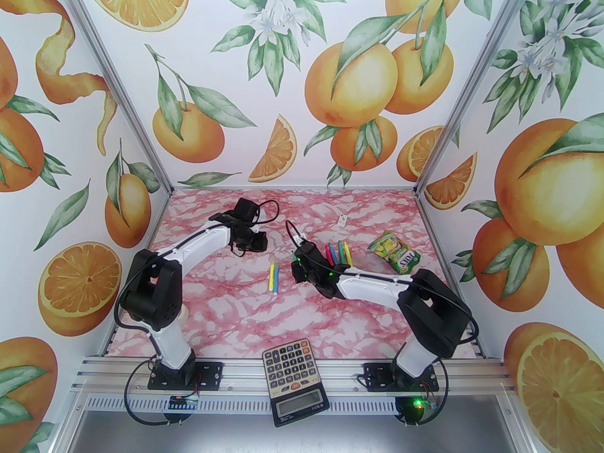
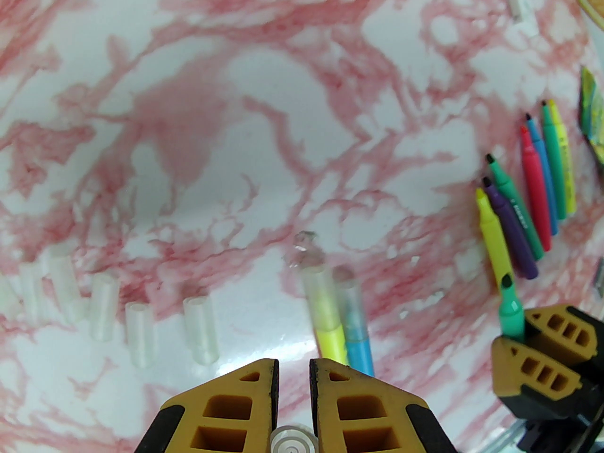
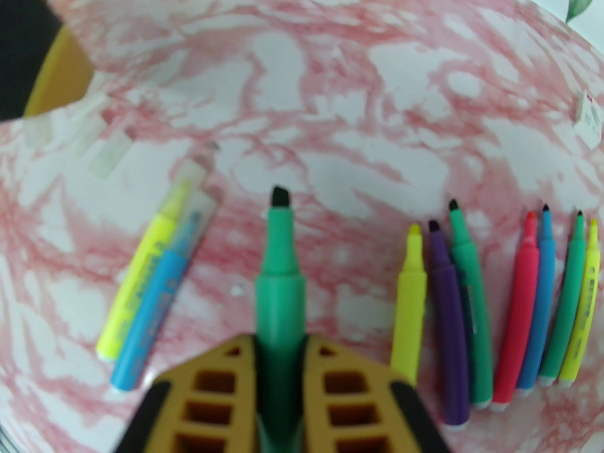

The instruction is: Open the pen caps

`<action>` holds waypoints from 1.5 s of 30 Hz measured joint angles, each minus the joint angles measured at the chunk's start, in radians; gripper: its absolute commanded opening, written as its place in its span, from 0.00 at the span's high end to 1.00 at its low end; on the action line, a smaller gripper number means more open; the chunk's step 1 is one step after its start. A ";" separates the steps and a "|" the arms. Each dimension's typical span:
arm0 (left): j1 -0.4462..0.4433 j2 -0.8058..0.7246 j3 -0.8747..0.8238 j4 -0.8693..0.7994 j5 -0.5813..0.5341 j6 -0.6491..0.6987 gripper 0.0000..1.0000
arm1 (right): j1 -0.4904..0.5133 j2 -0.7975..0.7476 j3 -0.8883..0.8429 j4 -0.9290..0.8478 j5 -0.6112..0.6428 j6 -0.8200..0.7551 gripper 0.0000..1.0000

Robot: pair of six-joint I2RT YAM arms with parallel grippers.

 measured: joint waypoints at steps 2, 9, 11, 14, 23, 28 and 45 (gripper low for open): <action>-0.009 0.018 0.007 -0.008 -0.024 0.001 1.00 | -0.005 0.016 0.005 -0.001 0.001 0.010 1.00; -0.045 0.100 0.017 -0.020 -0.081 0.001 1.00 | -0.018 0.069 0.025 -0.014 0.007 0.043 1.00; -0.053 0.122 0.021 -0.024 -0.095 0.001 1.00 | -0.024 0.081 0.031 -0.015 0.008 0.051 1.00; -0.060 0.150 0.033 -0.027 -0.112 0.002 1.00 | -0.034 0.097 0.037 -0.015 0.012 0.061 0.99; -0.067 0.196 0.064 -0.042 -0.158 0.017 0.97 | -0.041 0.125 0.037 -0.024 0.016 0.069 0.96; -0.067 0.211 0.064 -0.047 -0.175 0.023 0.94 | -0.043 0.127 0.037 -0.034 0.024 0.069 0.91; -0.067 0.222 0.065 -0.050 -0.209 0.024 0.78 | -0.043 0.127 0.048 -0.074 0.054 0.068 0.82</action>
